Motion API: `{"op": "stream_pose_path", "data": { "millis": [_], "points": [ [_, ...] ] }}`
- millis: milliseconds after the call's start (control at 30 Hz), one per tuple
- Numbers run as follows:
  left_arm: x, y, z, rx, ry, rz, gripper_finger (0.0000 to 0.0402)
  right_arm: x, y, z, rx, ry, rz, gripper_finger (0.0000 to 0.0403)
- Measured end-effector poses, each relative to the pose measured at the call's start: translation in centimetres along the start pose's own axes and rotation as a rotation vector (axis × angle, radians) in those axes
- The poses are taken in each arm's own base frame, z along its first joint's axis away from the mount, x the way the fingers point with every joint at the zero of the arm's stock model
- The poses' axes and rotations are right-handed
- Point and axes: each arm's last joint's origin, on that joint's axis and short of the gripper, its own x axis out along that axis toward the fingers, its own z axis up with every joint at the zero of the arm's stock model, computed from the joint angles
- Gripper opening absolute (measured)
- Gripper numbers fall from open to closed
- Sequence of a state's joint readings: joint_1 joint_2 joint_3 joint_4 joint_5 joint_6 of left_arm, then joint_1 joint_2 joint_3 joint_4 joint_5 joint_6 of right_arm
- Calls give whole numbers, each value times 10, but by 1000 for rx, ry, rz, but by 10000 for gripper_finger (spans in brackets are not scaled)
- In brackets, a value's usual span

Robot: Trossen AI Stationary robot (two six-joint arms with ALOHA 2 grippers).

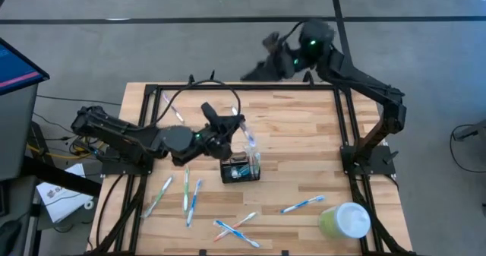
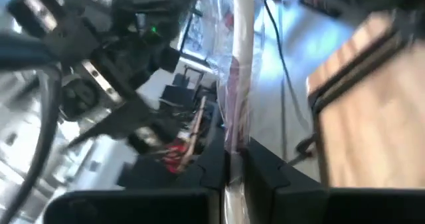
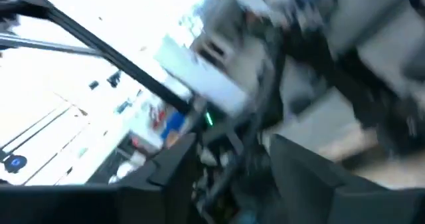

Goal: Pick & Place toothbrushing station
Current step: Put the right purple toothbrush into the bottom left section of the mesh organizer

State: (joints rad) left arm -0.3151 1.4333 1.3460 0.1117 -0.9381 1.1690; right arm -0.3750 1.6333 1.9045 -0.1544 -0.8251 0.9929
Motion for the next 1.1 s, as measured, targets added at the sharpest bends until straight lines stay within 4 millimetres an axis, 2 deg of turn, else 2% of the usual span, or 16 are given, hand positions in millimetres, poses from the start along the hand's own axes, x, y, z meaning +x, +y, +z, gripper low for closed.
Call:
{"op": "stream_pose_path", "data": {
  "millis": [100,233,367,467,633,767,900,1100],
  "points": [
    [-9,1,4,-186,-23,-8,17,-10,9,15,-119,-109,71,222],
    [-19,19,0,-625,-80,-28,17,-19,22,21,-260,-153,128,251],
    [-23,37,-10,-963,-199,-173,17,-19,31,11,-339,-107,110,254],
    [-18,38,-20,-1112,-214,-333,17,-7,27,-6,-364,-37,28,254],
    [-13,23,-28,-1210,-135,-447,17,20,22,-45,-440,67,-189,254],
    [-13,8,-31,-1239,-91,-485,17,37,24,-67,-503,129,-247,253],
    [-17,7,-28,-1237,-102,-498,17,42,30,-73,-529,91,-301,253],
    [-13,9,-30,-1234,-116,-516,17,42,27,-75,-506,85,-354,253]
  ]
}}
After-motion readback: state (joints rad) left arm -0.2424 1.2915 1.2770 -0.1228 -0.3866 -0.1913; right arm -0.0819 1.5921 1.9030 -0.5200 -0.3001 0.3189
